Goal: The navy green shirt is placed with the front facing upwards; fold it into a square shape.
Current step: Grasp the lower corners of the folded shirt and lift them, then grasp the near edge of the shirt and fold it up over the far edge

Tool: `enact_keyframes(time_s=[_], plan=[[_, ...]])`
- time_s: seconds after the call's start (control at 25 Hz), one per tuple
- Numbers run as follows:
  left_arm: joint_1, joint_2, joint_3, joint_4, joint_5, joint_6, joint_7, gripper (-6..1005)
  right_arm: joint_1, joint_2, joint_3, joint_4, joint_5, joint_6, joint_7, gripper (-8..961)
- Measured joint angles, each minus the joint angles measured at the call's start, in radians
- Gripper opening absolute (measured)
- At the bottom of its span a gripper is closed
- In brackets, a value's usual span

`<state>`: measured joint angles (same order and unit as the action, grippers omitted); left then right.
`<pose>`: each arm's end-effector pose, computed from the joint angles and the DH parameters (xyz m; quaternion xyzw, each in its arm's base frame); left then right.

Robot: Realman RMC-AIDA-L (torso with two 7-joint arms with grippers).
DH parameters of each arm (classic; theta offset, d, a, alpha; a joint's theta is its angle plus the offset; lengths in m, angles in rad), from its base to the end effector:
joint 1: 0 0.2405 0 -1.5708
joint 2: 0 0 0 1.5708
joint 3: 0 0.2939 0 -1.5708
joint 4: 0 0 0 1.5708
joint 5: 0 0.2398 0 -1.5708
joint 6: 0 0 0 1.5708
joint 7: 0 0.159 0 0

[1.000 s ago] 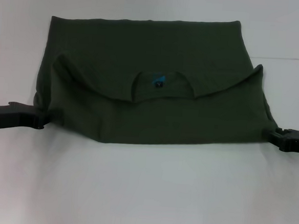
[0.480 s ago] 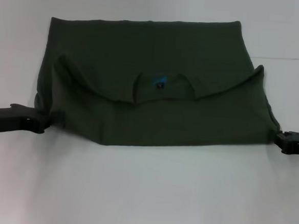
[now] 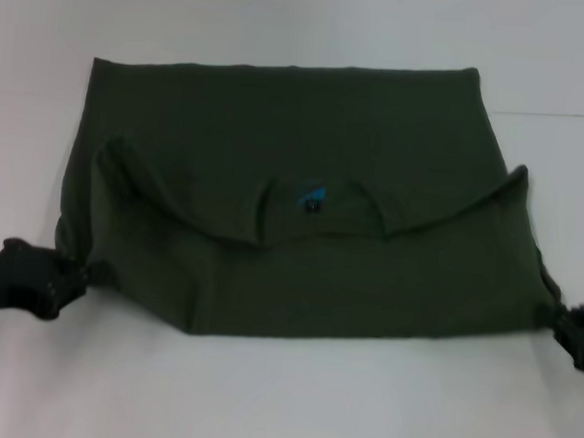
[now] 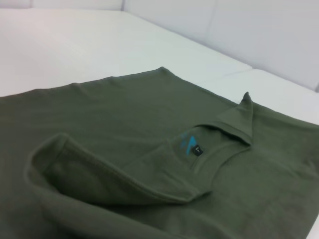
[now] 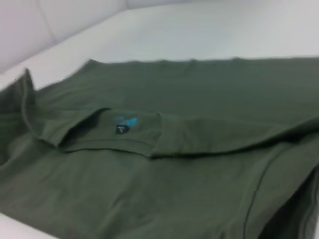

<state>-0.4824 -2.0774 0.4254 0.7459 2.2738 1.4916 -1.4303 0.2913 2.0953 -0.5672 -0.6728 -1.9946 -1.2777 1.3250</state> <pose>-0.3718 0.3637 0.0070 -0.9139 -0.2989 -0.1589 0.2241 0.4242 0.3218 -0.0084 -0.8630 0.3505 0.1746 0.3193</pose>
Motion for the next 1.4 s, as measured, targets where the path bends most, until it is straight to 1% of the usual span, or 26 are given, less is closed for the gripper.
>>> enact_keyframes(time_s=[0.16,0.24,0.36,0.44,0.64,0.8,0.88,0.96,1.16,1.24,1.28,1.32,1.4], plan=[[0.051,-0.006,-0.010,0.019,0.007,0.069,0.092,42,-0.099,0.000,0.022,0.004,0.061,-0.115,-0.154,43],[0.078,-0.009,-0.012,0.029,0.008,0.109,0.140,42,-0.144,0.000,0.047,0.009,0.065,-0.170,-0.221,44],[0.126,-0.013,-0.024,0.054,0.009,0.203,0.227,42,-0.200,0.000,0.083,0.009,0.063,-0.245,-0.299,44],[0.158,-0.018,-0.031,0.076,0.011,0.269,0.281,42,-0.231,0.000,0.102,0.010,0.063,-0.292,-0.339,45],[0.259,-0.036,-0.062,0.171,0.035,0.462,0.410,43,-0.300,0.000,0.133,0.013,0.057,-0.408,-0.410,45],[0.302,-0.038,-0.093,0.229,0.056,0.548,0.415,43,-0.338,-0.001,0.172,0.010,0.019,-0.490,-0.421,44],[0.303,-0.038,-0.094,0.240,0.078,0.559,0.381,43,-0.341,-0.003,0.209,0.006,-0.005,-0.525,-0.412,44],[0.290,-0.034,-0.097,0.238,0.095,0.560,0.314,43,-0.332,-0.005,0.240,-0.007,-0.027,-0.552,-0.368,44],[0.240,-0.014,-0.106,0.211,0.093,0.557,0.155,42,-0.268,-0.003,0.258,-0.087,-0.103,-0.538,-0.140,45],[0.218,-0.005,-0.130,0.194,0.088,0.556,0.090,42,-0.242,-0.003,0.262,-0.118,-0.126,-0.535,-0.051,45],[0.207,0.000,-0.146,0.186,0.087,0.556,0.060,42,-0.219,-0.007,0.266,-0.159,-0.134,-0.539,0.048,45],[0.197,0.006,-0.163,0.179,0.087,0.556,0.027,42,-0.219,-0.007,0.266,-0.159,-0.134,-0.539,0.048,45],[0.174,0.019,-0.207,0.164,0.081,0.556,-0.047,44,-0.194,-0.013,0.266,-0.217,-0.136,-0.546,0.173,44]])
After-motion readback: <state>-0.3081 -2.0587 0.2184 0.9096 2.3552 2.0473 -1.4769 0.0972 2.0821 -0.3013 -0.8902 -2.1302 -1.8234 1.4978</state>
